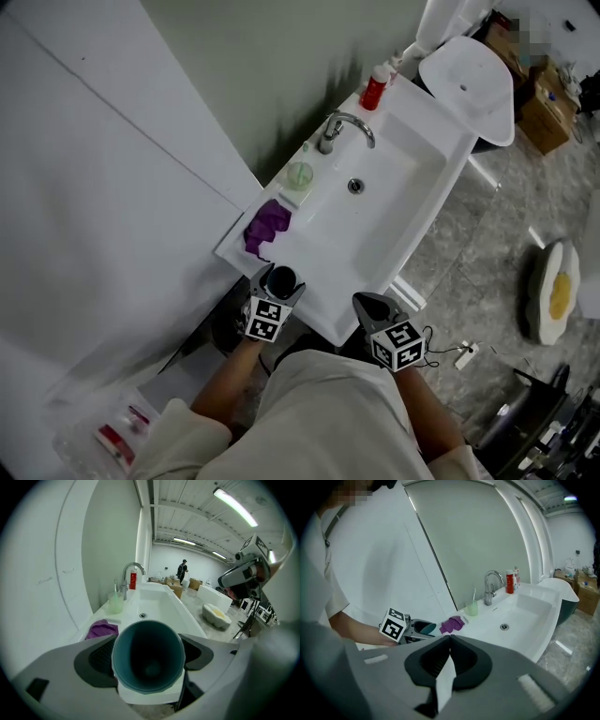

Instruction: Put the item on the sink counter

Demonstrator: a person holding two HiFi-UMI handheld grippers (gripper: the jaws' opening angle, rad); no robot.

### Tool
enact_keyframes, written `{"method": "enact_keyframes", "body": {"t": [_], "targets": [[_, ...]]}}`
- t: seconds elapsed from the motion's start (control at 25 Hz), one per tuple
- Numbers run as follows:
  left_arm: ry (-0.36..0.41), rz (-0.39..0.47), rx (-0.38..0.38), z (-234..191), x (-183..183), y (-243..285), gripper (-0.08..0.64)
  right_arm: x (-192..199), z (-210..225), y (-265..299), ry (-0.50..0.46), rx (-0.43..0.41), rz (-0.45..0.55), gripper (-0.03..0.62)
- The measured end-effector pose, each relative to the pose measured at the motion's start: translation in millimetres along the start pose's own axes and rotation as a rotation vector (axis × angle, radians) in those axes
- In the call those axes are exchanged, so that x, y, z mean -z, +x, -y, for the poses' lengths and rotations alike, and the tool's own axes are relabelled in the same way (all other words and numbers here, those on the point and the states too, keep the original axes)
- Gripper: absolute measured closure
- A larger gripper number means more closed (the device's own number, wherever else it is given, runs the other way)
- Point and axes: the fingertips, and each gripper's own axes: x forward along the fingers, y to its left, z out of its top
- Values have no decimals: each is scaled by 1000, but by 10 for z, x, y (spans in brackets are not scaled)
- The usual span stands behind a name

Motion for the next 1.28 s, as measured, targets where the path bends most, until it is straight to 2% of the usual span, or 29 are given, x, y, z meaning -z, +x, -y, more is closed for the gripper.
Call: {"method": "enact_keyframes", "body": {"t": [0.44, 1.28], "targets": [[142, -63, -24, -81, 240, 482, 172, 163, 114, 44, 39, 55, -35, 581], [98, -45, 3, -77, 304, 596, 156, 127, 162, 34, 5, 94, -46, 581]]}}
